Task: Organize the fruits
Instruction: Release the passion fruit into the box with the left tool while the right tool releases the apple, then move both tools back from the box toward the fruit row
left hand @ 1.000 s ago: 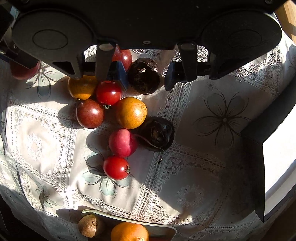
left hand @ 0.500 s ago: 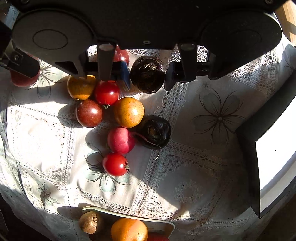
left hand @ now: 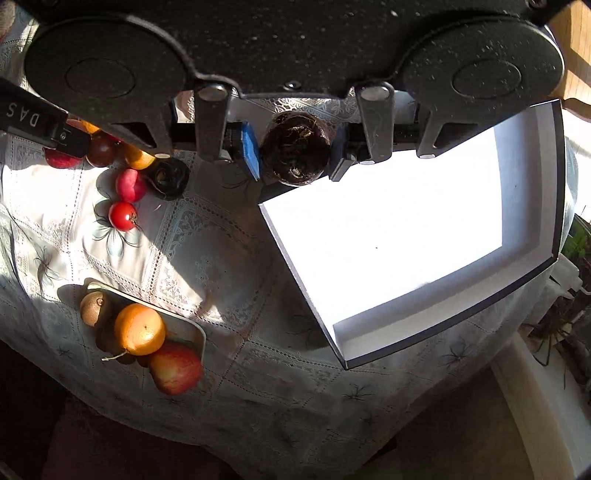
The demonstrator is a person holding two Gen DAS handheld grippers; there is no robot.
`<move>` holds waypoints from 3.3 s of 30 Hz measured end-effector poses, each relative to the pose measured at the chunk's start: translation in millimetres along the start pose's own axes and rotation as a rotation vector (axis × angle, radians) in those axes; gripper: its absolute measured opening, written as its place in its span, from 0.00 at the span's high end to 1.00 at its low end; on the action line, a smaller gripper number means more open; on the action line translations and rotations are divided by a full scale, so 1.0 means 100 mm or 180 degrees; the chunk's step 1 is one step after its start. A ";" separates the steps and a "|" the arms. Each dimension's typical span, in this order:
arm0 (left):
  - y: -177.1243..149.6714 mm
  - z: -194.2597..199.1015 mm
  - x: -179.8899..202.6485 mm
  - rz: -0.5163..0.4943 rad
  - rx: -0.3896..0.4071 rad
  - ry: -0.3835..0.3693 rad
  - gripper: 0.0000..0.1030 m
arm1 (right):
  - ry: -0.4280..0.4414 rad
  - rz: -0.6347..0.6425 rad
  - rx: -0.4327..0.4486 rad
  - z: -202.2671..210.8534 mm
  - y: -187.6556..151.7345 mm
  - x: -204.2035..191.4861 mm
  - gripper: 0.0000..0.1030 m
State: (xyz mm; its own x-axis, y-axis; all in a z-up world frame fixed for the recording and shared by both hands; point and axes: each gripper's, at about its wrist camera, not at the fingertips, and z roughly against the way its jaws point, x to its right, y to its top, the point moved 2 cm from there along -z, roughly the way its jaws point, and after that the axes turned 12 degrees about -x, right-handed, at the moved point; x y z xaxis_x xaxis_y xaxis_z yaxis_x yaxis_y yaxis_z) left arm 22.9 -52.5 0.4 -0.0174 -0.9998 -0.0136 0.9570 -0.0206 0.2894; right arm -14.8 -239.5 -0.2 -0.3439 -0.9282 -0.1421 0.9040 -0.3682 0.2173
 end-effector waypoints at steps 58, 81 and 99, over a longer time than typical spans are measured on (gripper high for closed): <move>-0.02 -0.31 -1.64 0.0952 -0.0474 0.0169 0.54 | 0.0312 0.1085 0.0213 -0.19 -0.19 -2.04 0.56; -0.02 -0.13 -1.38 0.0828 -0.0303 0.0237 0.55 | 0.0165 0.1078 0.0309 0.02 -0.24 -1.66 0.56; -0.12 -0.05 0.30 -0.0279 -0.0101 -0.0155 0.54 | -0.0835 0.0400 0.0699 0.23 -0.03 0.11 0.50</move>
State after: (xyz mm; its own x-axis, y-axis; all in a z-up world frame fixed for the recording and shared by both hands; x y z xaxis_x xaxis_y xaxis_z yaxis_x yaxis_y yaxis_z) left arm 12.4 -82.3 -8.1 -0.1148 -0.9933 0.0094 0.9598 -0.1085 0.2588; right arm -26.8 -250.2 19.9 -0.3127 -0.9387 0.1453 0.8771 -0.2266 0.4236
